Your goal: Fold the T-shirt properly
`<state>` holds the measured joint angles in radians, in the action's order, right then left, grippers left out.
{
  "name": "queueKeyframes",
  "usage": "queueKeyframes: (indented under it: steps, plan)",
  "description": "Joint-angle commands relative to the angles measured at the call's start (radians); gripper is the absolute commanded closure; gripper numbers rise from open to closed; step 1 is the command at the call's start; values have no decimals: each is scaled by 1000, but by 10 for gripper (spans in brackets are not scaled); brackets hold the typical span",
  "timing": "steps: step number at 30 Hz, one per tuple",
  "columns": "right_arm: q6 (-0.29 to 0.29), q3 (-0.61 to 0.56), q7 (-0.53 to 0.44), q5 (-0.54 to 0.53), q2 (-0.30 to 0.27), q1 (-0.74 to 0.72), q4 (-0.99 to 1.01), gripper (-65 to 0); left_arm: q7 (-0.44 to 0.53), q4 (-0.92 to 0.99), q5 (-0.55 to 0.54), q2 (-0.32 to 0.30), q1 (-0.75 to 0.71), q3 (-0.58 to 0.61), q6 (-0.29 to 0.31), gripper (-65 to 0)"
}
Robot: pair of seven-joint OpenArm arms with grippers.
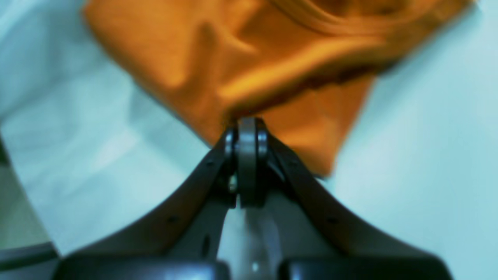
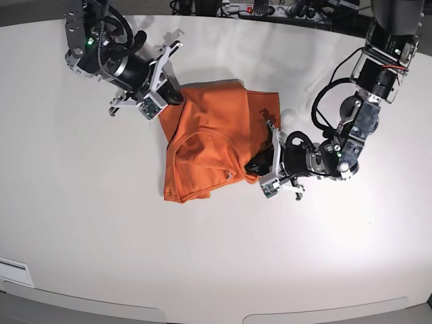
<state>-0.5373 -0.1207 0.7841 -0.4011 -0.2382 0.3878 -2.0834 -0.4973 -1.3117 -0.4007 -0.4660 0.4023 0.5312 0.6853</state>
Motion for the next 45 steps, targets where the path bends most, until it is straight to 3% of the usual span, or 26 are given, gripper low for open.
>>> queueKeyframes:
  steps: [1, 4, 7, 10, 12, 15, 18, 19, 22, 29, 36, 41, 45]
  plan:
    - [12, 13, -30, -15, -5, -5, -32, 0, -27, -23, 21, -12, 32, -3, -5, 0]
    - [57, 36, -42, -15, 29, -2, -63, 0, -27, -73, -35, -34, 62, -23, -4, 0]
    - [63, 52, -39, -14, 94, 0, -103, 0, -36, -134, -115, -61, 77, -67, 13, 0]
    - [63, 70, -39, -14, 134, 0, -160, 0, -161, -211, -241, -79, 90, -146, 13, 0]
    - [63, 92, -38, -15, 141, 3, -204, 0, -286, -270, -385, -92, 91, -215, 13, 0]
    - [53, 134, -39, -26, 141, 21, -262, 0, -497, -337, -697, -130, 69, -321, 13, 0]
    - [19, 190, -39, -103, 140, 51, -273, 0, -698, -370, -1028, -167, 8, -418, 13, 0]
    - [2, 213, -38, -143, 139, 63, -273, 0, -767, -378, -1083, -169, -16, -450, 13, 0]
    - [-48, 290, -16, -292, 118, 89, -273, 0, -844, -422, -1083, -172, -92, -516, 13, 0]
    - [-148, 486, 182, -653, 110, 195, -273, 0, -856, -687, -1083, -239, -349, -614, 13, 0]
    - [-161, 767, 481, -1054, 110, 348, -273, 0, -896, -1035, -1083, -252, -672, -760, 13, 0]
    - [-161, 963, 577, -1082, 116, 501, -273, 0, -896, -1044, -1083, -251, -938, -899, 13, 0]
    - [-161, 1014, 612, -1082, 139, 611, -273, 0, -899, -1044, -1083, -248, -1146, -957, -5, 0]
